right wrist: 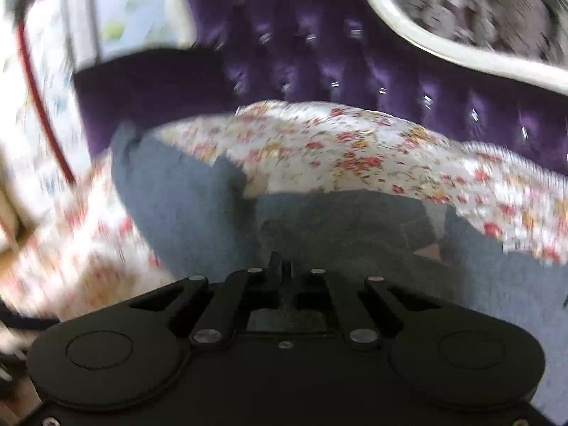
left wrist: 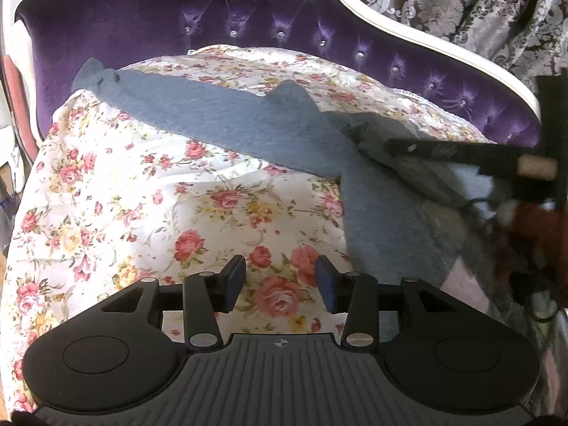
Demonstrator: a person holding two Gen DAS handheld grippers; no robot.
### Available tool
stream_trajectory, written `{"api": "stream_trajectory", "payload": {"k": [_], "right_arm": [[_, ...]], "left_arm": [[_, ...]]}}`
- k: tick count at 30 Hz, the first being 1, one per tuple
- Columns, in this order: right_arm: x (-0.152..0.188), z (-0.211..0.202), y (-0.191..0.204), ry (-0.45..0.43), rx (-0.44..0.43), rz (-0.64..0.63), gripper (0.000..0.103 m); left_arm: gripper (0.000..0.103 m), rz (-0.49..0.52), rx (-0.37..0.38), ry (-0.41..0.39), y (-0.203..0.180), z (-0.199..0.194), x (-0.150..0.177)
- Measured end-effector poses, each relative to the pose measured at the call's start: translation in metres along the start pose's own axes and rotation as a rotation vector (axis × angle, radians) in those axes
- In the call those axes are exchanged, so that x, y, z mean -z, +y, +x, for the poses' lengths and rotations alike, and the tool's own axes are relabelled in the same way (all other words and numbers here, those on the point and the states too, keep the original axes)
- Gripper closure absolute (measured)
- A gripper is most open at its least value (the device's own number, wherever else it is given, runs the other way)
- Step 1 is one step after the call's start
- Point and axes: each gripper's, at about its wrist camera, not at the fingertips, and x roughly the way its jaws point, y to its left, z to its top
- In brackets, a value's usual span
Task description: Fold small clothes
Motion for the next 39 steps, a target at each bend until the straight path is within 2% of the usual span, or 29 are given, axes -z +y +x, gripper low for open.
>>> {"api": "stream_trajectory", "payload": {"k": [4, 5, 7, 13, 14, 16, 18, 19, 20, 22, 24, 26, 27, 28, 29, 30, 35, 39], "right_arm": [[-0.003, -0.012, -0.015, -0.008, -0.144, 0.169, 0.096], [-0.003, -0.011, -0.015, 0.001, -0.159, 0.191, 0.093], [0.001, -0.007, -0.012, 0.016, -0.137, 0.192, 0.085], [0.004, 0.008, 0.010, 0.038, -0.036, 0.023, 0.085], [0.005, 0.009, 0.015, 0.035, -0.013, -0.012, 0.076], [0.008, 0.012, 0.027, 0.038, 0.011, -0.091, 0.064], [0.012, 0.018, 0.036, 0.055, 0.067, -0.175, 0.065], [0.014, 0.020, 0.038, 0.058, 0.089, -0.209, 0.071], [0.014, 0.021, 0.036, 0.050, 0.097, -0.219, 0.089], [0.009, 0.014, 0.024, 0.029, 0.067, -0.148, 0.091], [0.002, 0.003, 0.006, -0.004, 0.008, -0.006, 0.089], [-0.001, 0.000, -0.012, -0.002, -0.105, 0.134, 0.078], [-0.002, 0.002, -0.017, 0.020, -0.151, 0.176, 0.077], [-0.001, 0.008, -0.022, 0.062, -0.187, 0.216, 0.062], [0.000, 0.011, -0.025, 0.084, -0.202, 0.243, 0.041], [0.003, 0.010, -0.027, 0.074, -0.205, 0.262, 0.035], [0.013, -0.006, -0.031, 0.018, -0.121, 0.273, 0.034], [0.020, -0.026, -0.014, -0.009, 0.034, 0.153, 0.034]], "left_arm": [[0.061, -0.013, -0.001, 0.003, 0.006, 0.002, -0.003], [0.061, -0.014, 0.000, 0.002, 0.007, 0.003, -0.004], [0.061, -0.015, -0.001, 0.001, 0.009, 0.004, -0.006], [0.061, -0.028, -0.021, -0.004, 0.017, 0.002, -0.011], [0.061, -0.027, -0.021, -0.005, 0.017, 0.001, -0.010], [0.061, -0.027, -0.026, 0.001, 0.018, 0.001, -0.009], [0.061, -0.035, -0.021, 0.010, 0.020, 0.002, -0.008], [0.061, -0.039, -0.019, 0.012, 0.021, 0.002, -0.008], [0.061, -0.042, -0.017, 0.011, 0.022, 0.002, -0.008], [0.061, -0.043, -0.019, 0.006, 0.023, -0.001, -0.008], [0.061, -0.043, -0.026, -0.003, 0.025, -0.002, -0.010], [0.060, -0.045, -0.031, -0.007, 0.027, -0.001, -0.014], [0.060, -0.047, -0.033, -0.008, 0.028, 0.000, -0.015], [0.060, -0.051, -0.037, -0.009, 0.030, 0.002, -0.017], [0.060, -0.054, -0.038, -0.012, 0.031, 0.003, -0.019], [0.060, -0.058, -0.036, -0.015, 0.034, 0.003, -0.021], [0.060, -0.111, -0.047, -0.036, 0.059, 0.009, -0.037], [0.059, -0.176, -0.107, -0.080, 0.089, 0.015, -0.057]]}}
